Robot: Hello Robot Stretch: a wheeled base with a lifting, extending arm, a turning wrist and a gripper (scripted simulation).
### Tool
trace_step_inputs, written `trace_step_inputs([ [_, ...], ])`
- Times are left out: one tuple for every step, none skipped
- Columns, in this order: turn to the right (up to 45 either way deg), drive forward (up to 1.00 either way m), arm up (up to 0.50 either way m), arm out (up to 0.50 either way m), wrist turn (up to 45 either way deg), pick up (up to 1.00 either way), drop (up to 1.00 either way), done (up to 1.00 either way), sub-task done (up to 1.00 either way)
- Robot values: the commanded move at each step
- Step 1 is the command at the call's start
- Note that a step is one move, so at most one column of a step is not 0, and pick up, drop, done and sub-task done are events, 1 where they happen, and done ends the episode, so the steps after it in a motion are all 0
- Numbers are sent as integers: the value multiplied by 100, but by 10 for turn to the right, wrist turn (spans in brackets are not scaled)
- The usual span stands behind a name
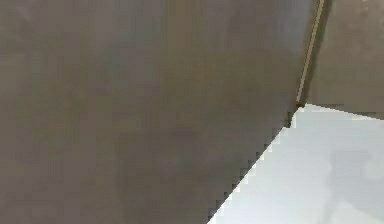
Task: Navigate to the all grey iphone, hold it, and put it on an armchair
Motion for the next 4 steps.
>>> trace_step_inputs([
  [-450,0,0,0,0,0,0,0,0],
  [-90,0,0,0,0,0,0,0,0],
  [450,0,0,0,0,0,0,0,0],
  [450,0,0,0,0,0,0,0,0],
])
